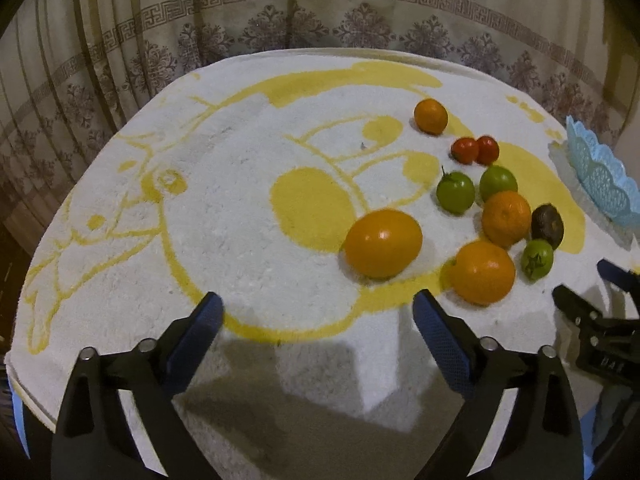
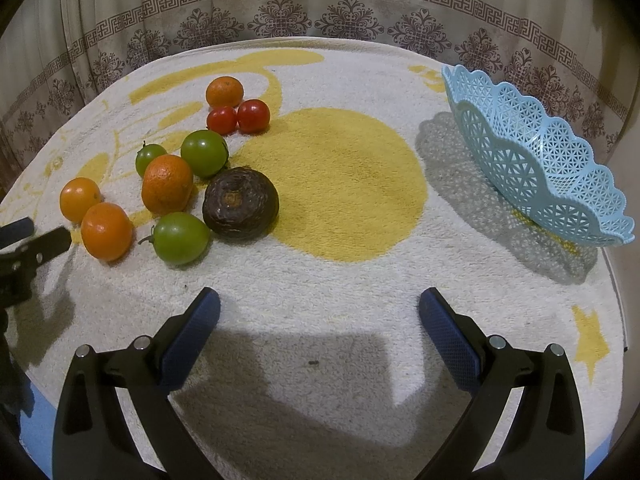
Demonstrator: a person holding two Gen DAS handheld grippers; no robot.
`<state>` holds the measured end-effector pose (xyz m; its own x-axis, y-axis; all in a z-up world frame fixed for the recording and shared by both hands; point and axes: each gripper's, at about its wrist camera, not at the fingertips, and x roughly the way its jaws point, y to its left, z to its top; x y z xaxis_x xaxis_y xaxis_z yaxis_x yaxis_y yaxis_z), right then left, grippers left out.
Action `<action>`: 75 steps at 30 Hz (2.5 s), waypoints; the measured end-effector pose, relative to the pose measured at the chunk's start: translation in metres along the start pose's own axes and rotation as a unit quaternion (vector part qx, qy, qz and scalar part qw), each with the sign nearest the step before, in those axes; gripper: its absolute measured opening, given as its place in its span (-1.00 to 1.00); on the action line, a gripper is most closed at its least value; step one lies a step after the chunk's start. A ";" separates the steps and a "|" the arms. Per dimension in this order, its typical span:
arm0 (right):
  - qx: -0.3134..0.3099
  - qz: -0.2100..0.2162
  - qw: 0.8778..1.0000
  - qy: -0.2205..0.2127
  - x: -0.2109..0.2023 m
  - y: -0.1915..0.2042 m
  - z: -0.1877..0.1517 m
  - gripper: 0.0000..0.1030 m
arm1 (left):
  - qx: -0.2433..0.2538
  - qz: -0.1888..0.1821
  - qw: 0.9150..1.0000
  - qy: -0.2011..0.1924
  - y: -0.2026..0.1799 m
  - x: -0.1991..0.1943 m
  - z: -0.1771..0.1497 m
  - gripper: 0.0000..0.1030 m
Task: Organize fruits
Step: 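Grasp the large orange with the left tool while the right tool grasps the dark brown fruit, then carry both fruits to the blue basket and open both tools to drop them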
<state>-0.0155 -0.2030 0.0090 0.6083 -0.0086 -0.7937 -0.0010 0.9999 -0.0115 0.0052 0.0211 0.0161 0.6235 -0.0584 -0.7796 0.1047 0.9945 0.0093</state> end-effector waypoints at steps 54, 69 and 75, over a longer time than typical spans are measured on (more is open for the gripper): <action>0.066 0.114 0.990 -0.058 -0.029 -0.018 0.055 -0.16 | 0.012 -0.051 0.997 -0.049 -0.014 -0.010 0.023 -0.18; 0.127 0.020 0.985 -0.119 -0.073 -0.121 0.056 -0.16 | 0.087 -0.095 0.987 -0.094 -0.104 -0.046 0.066 -0.18; 0.157 -0.016 0.981 -0.116 -0.071 -0.166 0.047 -0.16 | 0.116 -0.127 0.980 -0.095 -0.155 -0.043 0.086 -0.18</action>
<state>-0.0214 -0.3683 0.0955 0.7688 -0.0747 -0.6352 0.2431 0.9527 0.1823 0.0281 -0.1377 0.1021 0.6855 -0.3384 -0.6446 0.4352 0.9003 -0.0099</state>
